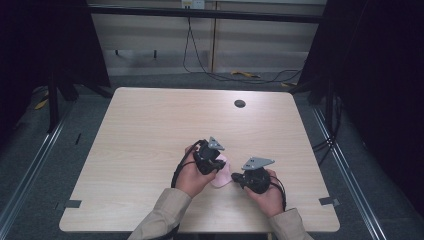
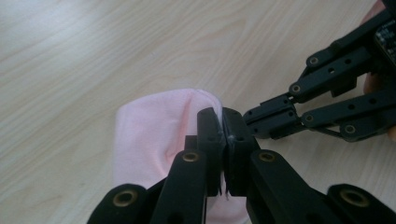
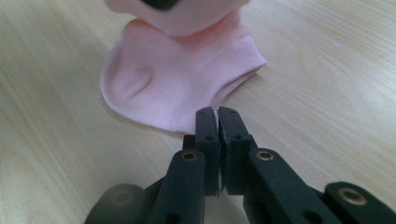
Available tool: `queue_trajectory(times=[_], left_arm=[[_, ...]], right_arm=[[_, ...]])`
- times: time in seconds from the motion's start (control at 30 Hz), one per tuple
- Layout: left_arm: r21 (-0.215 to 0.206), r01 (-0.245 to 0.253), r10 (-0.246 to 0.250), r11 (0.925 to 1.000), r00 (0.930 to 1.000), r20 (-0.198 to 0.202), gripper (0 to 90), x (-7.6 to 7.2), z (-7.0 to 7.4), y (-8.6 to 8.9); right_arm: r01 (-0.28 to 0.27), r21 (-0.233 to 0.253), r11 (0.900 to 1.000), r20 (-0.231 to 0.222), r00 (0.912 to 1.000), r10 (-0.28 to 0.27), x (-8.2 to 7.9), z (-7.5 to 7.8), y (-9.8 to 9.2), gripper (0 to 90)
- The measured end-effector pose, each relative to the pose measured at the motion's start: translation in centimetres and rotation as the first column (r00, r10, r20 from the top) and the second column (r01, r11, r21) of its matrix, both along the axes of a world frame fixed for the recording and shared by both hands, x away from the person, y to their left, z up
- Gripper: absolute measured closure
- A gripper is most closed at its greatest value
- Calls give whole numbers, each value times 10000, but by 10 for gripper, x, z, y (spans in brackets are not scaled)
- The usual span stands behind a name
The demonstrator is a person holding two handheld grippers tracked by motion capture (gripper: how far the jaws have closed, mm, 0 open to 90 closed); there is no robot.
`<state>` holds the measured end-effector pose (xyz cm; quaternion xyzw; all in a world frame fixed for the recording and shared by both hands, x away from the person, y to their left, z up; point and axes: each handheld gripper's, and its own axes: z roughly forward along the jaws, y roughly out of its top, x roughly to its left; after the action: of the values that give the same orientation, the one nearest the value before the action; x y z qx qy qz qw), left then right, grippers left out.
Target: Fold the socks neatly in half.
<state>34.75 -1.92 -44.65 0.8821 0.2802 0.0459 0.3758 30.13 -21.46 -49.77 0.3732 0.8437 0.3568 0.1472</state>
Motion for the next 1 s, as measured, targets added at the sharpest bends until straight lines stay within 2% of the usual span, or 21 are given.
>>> queue_trajectory(times=[0.57,0.87,1.0], left_arm=[[97,345,-343,9994,9991,-252,873,-22,-38,-6],[-151,326,-329,9994,9992,-230,870,-25,-43,-2],[-57,375,-375,9993,9993,-24,839,-28,-42,-4]], right_arm=[[-42,-45,10000,151,9999,43,-1,-1,4,881],[-34,-25,10000,165,9999,34,-1,-1,4,881],[-42,-15,10000,177,9998,43,-1,-1,4,880]])
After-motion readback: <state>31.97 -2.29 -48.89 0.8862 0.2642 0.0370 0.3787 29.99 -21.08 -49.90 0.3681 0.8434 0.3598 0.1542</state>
